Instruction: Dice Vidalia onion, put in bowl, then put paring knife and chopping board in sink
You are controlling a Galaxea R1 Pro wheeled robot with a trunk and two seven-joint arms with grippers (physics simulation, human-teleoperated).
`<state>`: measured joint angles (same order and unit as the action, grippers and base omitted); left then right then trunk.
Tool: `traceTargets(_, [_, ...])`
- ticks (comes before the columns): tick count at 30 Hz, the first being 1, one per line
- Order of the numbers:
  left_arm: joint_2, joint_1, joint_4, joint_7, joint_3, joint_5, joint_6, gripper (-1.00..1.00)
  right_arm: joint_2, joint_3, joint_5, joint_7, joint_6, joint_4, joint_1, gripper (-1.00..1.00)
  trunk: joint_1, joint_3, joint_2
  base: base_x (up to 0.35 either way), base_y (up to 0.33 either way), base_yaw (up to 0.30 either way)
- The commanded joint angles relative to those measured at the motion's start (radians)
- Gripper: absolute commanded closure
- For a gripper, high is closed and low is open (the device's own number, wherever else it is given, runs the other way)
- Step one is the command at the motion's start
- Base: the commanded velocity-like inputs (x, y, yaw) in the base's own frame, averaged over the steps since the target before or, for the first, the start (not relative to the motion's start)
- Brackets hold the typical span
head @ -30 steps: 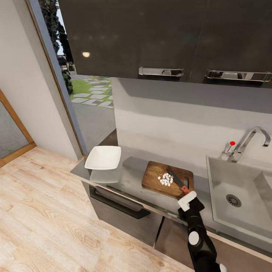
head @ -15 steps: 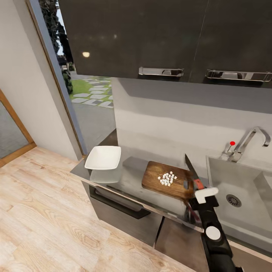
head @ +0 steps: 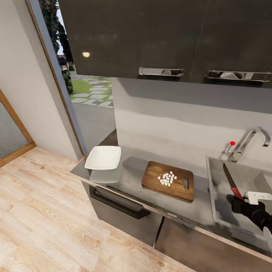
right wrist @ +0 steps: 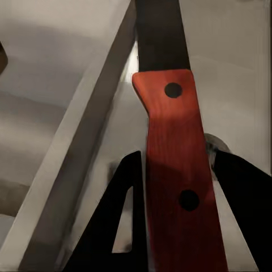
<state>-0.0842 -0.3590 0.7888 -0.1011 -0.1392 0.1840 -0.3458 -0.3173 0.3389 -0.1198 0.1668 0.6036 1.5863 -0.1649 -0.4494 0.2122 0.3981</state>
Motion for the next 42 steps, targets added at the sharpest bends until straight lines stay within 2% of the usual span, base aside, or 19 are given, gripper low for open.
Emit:
traceTargets(1, [-0.002,0.0,0.001,-0.009,-0.008,0.008,-0.002,-1.0,-0.001,0.004,-0.011,0.002,0.01,0.001,-0.001,1.0,-0.001,0.002,0.002,0.0,0.0,0.0])
traceTargets(14, [-0.002,0.0,0.005,-0.008,-0.008,0.008,-0.003,-1.0,0.004,0.006,-0.014,-0.001,0.018,0.015,-0.001,1.0,-0.001,0.002,0.002,0.0,0.0,-0.006])
traceTargets(24, [-0.002,0.019,0.008,-0.008,-0.008,0.007,-0.003,-1.0,0.025,0.003,-0.015,-0.003,0.057,0.017,-0.001,1.0,-0.001,-0.006,0.002,0.0,0.0,-0.219])
traceTargets(26, [-0.002,0.021,0.008,-0.008,-0.008,0.007,-0.002,-1.0,0.033,0.003,-0.015,-0.003,0.06,0.017,-0.001,1.0,-0.001,-0.008,0.002,0.0,0.0,-0.2])
traceTargets(29, [-0.003,0.022,0.008,-0.008,-0.008,0.006,-0.002,-1.0,0.081,0.0,-0.015,-0.003,0.057,0.017,-0.001,1.0,-0.001,-0.009,0.002,0.024,-0.005,-0.105])
traceTargets(32, [-0.003,0.022,0.008,-0.008,-0.008,0.006,-0.003,-1.0,0.104,-0.002,-0.011,-0.006,0.056,0.017,-0.001,1.0,-0.001,-0.01,0.002,0.173,-0.064,-0.021])
traceTargets(37, [-0.003,0.022,0.006,-0.008,-0.008,0.006,-0.003,-1.0,0.109,-0.003,-0.019,-0.07,0.06,0.016,-0.001,1.0,-0.001,-0.01,0.002,0.274,-0.123,-0.003])
traceTargets(42, [-0.003,0.022,0.002,-0.008,-0.008,-0.008,-0.002,-1.0,0.109,-0.003,-0.019,-0.081,0.062,0.014,-0.001,1.0,-0.001,-0.01,0.002,0.289,-0.137,0.0])
